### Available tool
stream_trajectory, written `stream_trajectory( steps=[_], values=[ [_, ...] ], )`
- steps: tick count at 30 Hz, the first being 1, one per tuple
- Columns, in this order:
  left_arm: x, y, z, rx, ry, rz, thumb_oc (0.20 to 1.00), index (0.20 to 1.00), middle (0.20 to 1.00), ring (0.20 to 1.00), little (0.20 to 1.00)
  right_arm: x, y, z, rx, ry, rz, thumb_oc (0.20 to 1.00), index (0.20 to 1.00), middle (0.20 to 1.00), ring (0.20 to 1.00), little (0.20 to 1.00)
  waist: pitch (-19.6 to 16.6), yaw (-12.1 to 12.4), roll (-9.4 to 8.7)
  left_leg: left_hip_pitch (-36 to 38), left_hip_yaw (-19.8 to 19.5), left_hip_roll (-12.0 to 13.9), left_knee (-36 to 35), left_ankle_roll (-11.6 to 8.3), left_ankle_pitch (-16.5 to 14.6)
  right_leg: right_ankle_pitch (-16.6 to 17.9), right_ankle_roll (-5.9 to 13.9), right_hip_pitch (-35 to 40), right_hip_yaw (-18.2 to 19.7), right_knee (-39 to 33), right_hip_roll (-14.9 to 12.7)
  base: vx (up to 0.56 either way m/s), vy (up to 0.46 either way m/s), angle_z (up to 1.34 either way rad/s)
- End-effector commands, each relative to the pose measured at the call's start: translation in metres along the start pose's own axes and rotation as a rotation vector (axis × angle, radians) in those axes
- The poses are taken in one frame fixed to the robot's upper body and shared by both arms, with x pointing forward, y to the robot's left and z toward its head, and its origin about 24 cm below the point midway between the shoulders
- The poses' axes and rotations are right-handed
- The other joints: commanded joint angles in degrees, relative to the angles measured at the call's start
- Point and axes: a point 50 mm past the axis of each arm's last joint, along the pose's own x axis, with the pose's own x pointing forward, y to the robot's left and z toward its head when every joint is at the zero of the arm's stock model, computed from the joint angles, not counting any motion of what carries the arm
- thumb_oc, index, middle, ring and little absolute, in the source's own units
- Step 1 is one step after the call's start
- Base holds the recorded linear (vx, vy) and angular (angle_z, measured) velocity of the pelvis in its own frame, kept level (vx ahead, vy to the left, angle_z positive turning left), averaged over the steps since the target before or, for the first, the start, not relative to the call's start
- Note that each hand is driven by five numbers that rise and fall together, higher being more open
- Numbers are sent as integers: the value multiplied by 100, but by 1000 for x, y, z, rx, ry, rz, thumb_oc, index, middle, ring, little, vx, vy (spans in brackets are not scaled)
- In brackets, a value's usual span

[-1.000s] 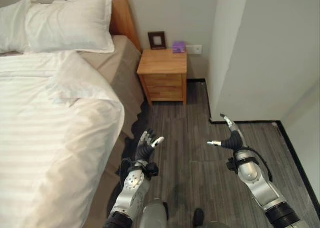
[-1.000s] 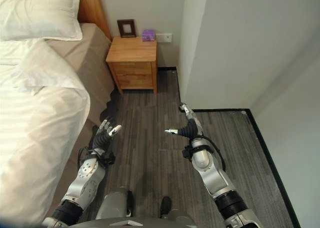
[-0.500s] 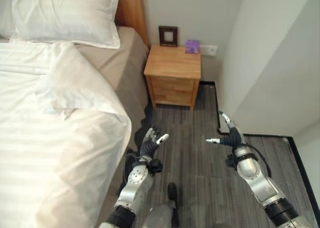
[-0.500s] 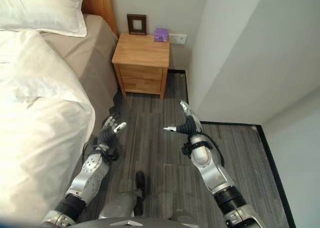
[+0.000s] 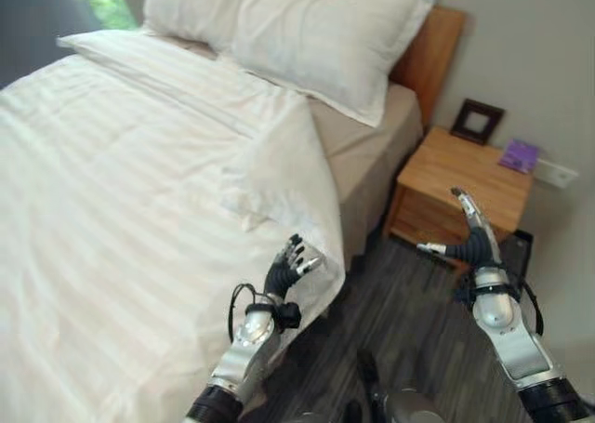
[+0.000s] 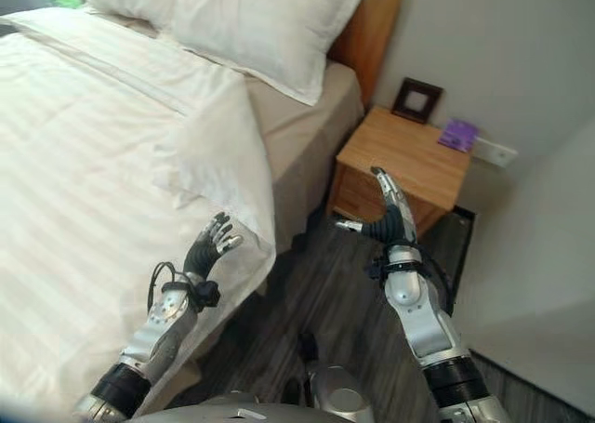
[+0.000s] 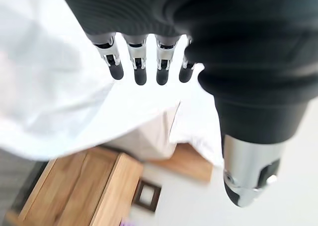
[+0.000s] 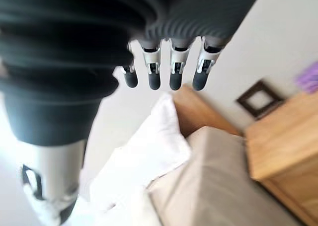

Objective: Making the bed.

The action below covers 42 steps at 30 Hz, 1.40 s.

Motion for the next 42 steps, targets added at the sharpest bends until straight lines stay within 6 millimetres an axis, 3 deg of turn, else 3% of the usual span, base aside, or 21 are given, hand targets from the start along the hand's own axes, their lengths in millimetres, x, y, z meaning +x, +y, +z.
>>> stream_trajectory(
  steps=[1, 3, 7, 9, 12, 14, 20, 27, 38, 42],
  values=[
    [2, -2, 46, 60, -217, -54, 1000, 1000, 1000, 1000, 1000, 9, 3, 17, -31, -96, -17, 1000, 1000, 1000, 1000, 1000, -290, 242, -348, -478, 268, 958, 18, -524, -701, -820, 607, 981, 76, -9, -654, 183, -186, 7],
    [0, -2, 53, 52, -252, -50, 1000, 1000, 1000, 1000, 1000, 9, 8, 16, -43, -93, 3, 1000, 1000, 1000, 1000, 1000, -347, 289, -341, -470, 351, 1024, 123, -624, -674, -792, 564, 1121, -35, -142, -695, 152, -149, 2],
    [4, -12, 72, 2, -336, -59, 1000, 1000, 1000, 1000, 1000, 9, 14, 15, -25, -80, 20, 1000, 1000, 1000, 1000, 1000, -218, 296, -349, -870, 623, 1035, 1026, -788, -788, -994, 443, 1478, -257, -321, -738, 76, -97, 0],
    [7, -21, 78, -37, -356, -81, 1000, 1000, 1000, 1000, 1000, 10, 12, 12, -24, -64, 8, 1000, 1000, 1000, 1000, 1000, -149, 203, -388, -1119, 1013, 1125, 1260, -784, -744, -1083, 409, 1542, -398, -321, -828, -8, -20, 17],
    [10, -35, 81, -53, -365, -128, 1000, 1000, 1000, 1000, 1000, 8, 11, 7, 3, -30, -3, 1000, 1000, 1000, 1000, 1000, -166, 33, -347, -1073, 1842, 1374, 948, -654, -684, -1152, 423, 1585, -626, -321, -843, 13, 2, 44],
    [10, -39, 77, -55, -346, -148, 1000, 1000, 1000, 1000, 1000, 6, 10, 4, 13, -17, -13, 1000, 1000, 1000, 1000, 1000, -194, -20, -310, -962, 2042, 1436, 745, -688, -594, -1177, 414, 1602, -684, -321, -831, 46, 18, 69],
    [7, -45, 65, -20, -293, -192, 1000, 1000, 1000, 1000, 1000, -10, 24, -8, 52, 40, 85, 1000, 1000, 1000, 1000, 1000, -345, -97, -247, -460, 2161, 1512, 118, -734, -390, -1215, 420, 1745, -763, -319, -765, 82, 11, 11],
    [7, -43, 61, -6, -280, -183, 1000, 1000, 1000, 1000, 1000, -13, 26, -7, 57, 34, 98, 1000, 1000, 1000, 1000, 1000, -363, -80, -255, -337, 2193, 1556, 79, -743, -416, -1266, 409, 1820, -727, -321, -735, 30, 1, -1],
    [5, -40, 52, 7, -242, -173, 1000, 1000, 1000, 1000, 1000, -16, 24, -11, 45, 47, 97, 1000, 1000, 1000, 1000, 1000, -399, -85, -246, -338, 2147, 1538, 21, -745, -454, -1243, 453, 1816, -691, -316, -750, 9, 3, -1],
    [6, -41, 51, 12, -235, -173, 1000, 1000, 1000, 1000, 1000, -10, 12, -12, -10, 34, 66, 1000, 1000, 1000, 1000, 1000, -393, -61, -284, -391, 2071, 1506, 18, -736, -453, -1219, 488, 1764, -742, -246, -758, -6, 58, 0]
  ],
)
